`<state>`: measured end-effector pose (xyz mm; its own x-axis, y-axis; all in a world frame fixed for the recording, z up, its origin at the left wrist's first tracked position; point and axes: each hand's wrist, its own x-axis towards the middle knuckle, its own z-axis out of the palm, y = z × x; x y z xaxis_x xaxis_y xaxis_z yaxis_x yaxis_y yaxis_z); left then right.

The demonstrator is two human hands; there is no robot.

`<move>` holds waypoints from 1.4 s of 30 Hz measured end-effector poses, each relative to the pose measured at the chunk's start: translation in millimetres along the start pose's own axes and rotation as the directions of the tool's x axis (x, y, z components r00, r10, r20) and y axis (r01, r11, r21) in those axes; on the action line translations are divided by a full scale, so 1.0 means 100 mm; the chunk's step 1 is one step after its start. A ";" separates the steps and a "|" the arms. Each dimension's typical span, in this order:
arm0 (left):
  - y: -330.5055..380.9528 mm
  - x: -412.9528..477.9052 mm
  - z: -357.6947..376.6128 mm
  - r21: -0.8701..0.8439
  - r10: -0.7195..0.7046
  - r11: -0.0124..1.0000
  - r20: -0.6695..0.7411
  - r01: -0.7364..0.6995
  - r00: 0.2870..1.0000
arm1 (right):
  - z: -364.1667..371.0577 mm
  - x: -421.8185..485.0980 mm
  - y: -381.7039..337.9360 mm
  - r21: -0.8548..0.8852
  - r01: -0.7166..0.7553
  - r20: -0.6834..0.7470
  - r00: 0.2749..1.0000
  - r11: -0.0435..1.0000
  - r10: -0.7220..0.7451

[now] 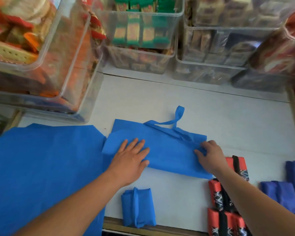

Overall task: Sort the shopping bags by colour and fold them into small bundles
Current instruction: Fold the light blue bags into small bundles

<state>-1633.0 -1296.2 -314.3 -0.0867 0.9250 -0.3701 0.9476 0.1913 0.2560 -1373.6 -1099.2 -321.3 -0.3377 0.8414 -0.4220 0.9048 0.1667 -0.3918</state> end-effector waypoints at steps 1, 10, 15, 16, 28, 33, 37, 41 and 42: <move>0.01 0.05 0.01 0.023 -0.018 1.000 0.074 0.017 0.997 | 0.02 0.01 0.00 0.002 -0.017 -0.017 1.000 1.000 0.017; -0.24 0.40 0.19 0.024 -0.022 1.000 0.224 0.017 0.974 | 0.20 0.31 -0.08 -0.216 0.022 -0.154 0.986 0.976 -0.057; -0.33 0.41 0.23 -0.050 0.009 0.999 0.266 0.004 0.964 | 0.22 0.48 -0.38 -0.068 0.234 -0.220 0.945 0.970 -0.243; -0.33 0.42 0.21 -0.070 0.022 0.998 0.277 -0.003 0.961 | 0.17 0.54 -0.46 0.059 0.176 -0.210 0.964 0.983 -0.161; -0.27 0.46 0.22 -0.184 0.010 0.983 0.181 0.024 0.983 | 0.75 -0.24 -0.42 -0.287 0.398 -0.069 0.899 0.871 -0.433; -0.46 0.27 0.08 -0.156 -0.336 0.936 -0.125 0.316 0.934 | 0.96 -0.13 -0.53 -0.364 0.302 0.126 0.953 0.881 -0.274; -0.62 0.14 0.23 -0.348 -0.420 0.864 -0.101 0.364 0.902 | 0.96 -0.12 -0.64 -0.357 0.319 0.165 0.947 0.878 -0.276; -0.71 0.08 0.38 -0.459 -0.384 0.849 -0.195 0.262 0.902 | 1.02 0.04 -1.14 -0.303 0.414 0.228 0.906 0.858 -0.357; -0.72 0.06 0.41 -0.471 -0.371 0.849 -0.205 0.240 0.906 | 1.06 0.08 -1.26 -0.295 0.396 0.225 0.913 0.870 -0.340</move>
<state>-1688.8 -1317.6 -372.0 -0.4928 0.8344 -0.2469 0.6383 0.5394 0.5492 -1517.8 -1168.4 -361.9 -0.6742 0.5958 -0.4365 0.7294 0.6298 -0.2669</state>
